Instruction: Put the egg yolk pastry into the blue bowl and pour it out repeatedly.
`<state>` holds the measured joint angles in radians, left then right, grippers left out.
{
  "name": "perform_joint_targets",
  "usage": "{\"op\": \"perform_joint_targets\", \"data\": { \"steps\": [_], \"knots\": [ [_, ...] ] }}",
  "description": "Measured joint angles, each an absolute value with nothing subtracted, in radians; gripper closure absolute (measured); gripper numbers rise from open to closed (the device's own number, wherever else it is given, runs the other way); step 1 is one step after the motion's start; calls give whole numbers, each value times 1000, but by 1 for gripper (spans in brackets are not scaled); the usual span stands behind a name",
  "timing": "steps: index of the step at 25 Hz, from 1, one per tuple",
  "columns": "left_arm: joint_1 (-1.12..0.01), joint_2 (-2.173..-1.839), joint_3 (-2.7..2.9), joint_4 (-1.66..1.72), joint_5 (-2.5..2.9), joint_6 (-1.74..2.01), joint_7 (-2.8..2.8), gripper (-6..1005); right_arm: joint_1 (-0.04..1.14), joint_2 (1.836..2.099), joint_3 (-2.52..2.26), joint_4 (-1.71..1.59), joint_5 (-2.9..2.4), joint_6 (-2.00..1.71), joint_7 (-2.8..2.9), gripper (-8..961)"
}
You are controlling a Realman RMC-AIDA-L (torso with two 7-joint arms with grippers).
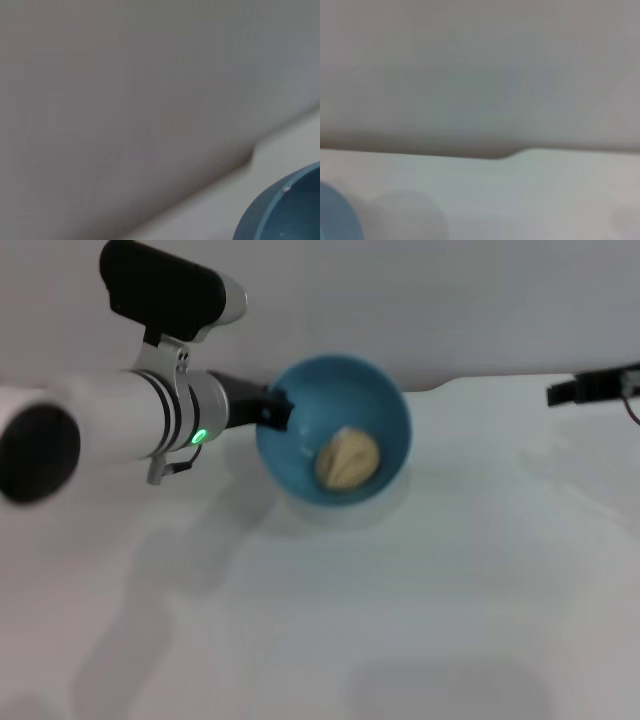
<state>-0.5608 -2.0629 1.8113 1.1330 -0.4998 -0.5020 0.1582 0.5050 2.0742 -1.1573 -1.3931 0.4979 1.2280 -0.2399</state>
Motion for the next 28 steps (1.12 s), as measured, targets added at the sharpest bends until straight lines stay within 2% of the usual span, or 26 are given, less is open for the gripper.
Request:
{"op": "perform_joint_targets", "data": {
  "steps": [9,14,28],
  "knots": [
    [-407,-2066,2023,996,-426,262,159,978,429,2068,-954,-1235,815,1218,-425,512],
    [-424,-2076,2153,738,-431,763,284,978,412,2068,-897,-1188,853,1218,-450,512],
    [-489,-2079,2338,681,-662,885,716,974,418,2068,-868,-1069,921,1216,-529,514]
  ]
}}
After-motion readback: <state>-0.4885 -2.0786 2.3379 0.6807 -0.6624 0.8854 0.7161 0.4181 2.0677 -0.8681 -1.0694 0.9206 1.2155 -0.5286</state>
